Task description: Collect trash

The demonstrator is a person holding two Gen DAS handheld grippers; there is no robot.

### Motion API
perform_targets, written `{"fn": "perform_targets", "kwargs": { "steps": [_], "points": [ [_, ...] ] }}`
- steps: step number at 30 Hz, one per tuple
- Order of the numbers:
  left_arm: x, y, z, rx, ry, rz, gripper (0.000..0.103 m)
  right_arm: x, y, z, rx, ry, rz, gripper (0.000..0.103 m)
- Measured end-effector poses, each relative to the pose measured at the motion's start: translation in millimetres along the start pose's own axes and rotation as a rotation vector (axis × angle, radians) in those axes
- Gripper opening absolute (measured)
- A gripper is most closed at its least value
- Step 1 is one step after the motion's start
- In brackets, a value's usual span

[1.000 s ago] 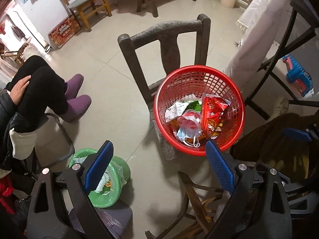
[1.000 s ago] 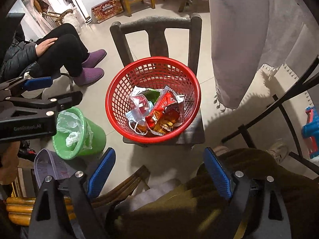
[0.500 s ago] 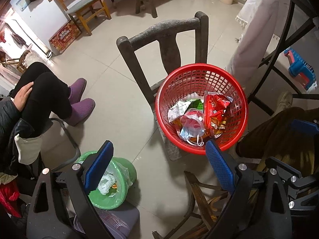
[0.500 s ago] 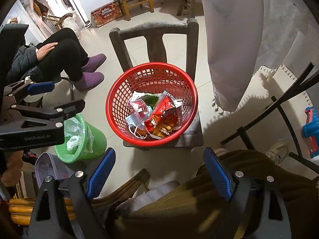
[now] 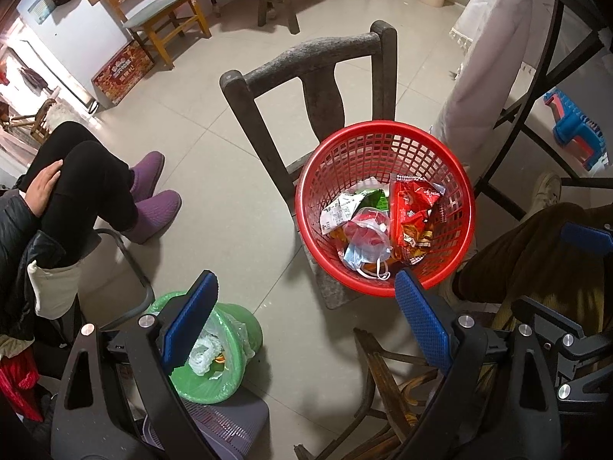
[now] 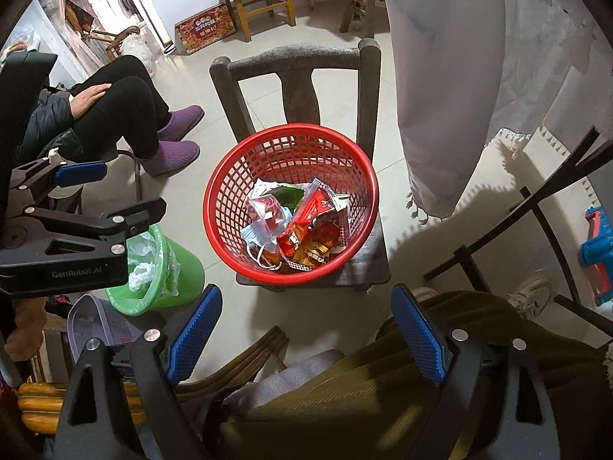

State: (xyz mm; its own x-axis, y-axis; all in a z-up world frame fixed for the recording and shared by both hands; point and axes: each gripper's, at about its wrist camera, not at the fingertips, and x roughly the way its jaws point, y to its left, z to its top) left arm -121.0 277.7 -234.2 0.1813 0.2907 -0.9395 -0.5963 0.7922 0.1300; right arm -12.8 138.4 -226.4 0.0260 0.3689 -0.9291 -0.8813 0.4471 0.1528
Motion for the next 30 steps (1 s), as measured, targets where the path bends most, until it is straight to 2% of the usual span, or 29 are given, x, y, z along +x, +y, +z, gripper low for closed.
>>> {"fn": "perform_targets", "kwargs": {
  "steps": [30],
  "points": [
    [3.3, 1.3, 1.1, 0.000, 0.008, -0.007, 0.090, -3.8, -1.2, 1.6, 0.011, -0.009, 0.005, 0.088]
  ]
}}
